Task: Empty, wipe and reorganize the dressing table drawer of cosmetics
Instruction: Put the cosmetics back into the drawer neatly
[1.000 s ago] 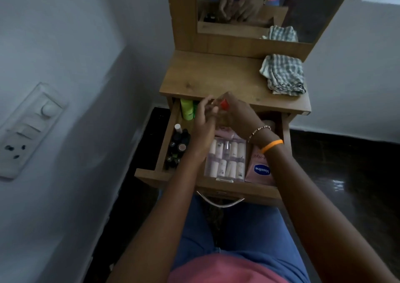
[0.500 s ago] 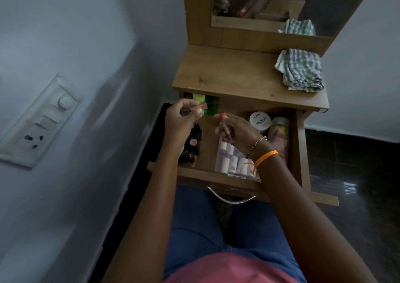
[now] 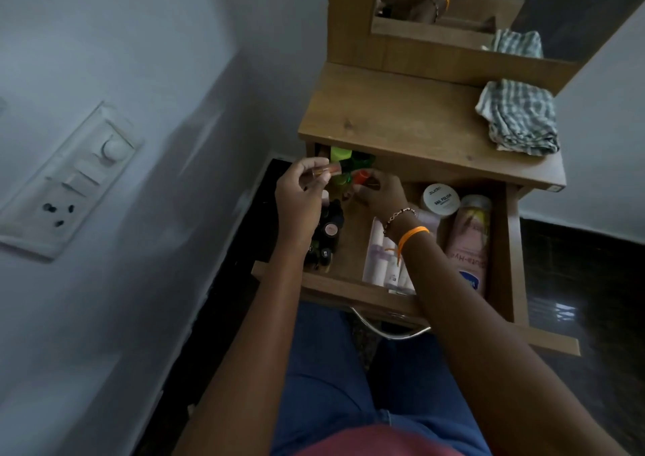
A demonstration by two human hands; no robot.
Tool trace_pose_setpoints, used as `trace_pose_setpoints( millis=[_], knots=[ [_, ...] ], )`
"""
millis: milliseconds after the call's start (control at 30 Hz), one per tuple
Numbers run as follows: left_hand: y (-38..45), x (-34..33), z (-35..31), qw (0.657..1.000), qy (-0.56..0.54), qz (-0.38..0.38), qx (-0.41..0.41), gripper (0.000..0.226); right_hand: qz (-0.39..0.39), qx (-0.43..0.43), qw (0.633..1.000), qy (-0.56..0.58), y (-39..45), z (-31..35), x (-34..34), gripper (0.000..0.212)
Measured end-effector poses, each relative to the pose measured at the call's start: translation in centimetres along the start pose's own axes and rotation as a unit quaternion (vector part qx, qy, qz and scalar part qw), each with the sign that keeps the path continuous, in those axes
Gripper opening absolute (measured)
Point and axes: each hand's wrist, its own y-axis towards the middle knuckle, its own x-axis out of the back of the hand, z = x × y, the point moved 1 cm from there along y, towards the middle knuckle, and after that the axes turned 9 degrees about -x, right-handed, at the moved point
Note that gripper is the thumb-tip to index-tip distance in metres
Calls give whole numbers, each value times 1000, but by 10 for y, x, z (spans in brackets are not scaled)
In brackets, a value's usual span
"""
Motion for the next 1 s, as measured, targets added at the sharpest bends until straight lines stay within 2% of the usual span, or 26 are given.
trace_pose_setpoints(
  millis=[100, 300, 433, 533, 633, 800, 1000],
  knots=[
    [0, 2, 3, 1000, -1, -25, 7, 17, 5, 18, 997, -74, 0, -3, -8, 32],
    [2, 0, 10, 1000, 18, -17, -12, 15, 6, 44, 997, -67, 0, -5, -10, 38],
    [1, 1, 11, 1000, 23, -17, -12, 16, -32, 78, 984, -156, 2, -9, -8, 20],
    [2, 2, 13, 1000, 13, -24, 5, 18, -24, 112, 973, -200, 3, -8, -10, 15],
    [2, 2, 16, 999, 11, -31, 17, 20, -3, 124, 973, -194, 4, -9, -12, 12],
    [3, 3, 22, 999, 6, -34, 19, 20, 29, 117, 968, -221, 5, -10, -14, 20],
    [4, 2, 28, 999, -3, -31, 25, 23, 38, 110, 967, -229, 4, -12, -13, 24]
  ],
)
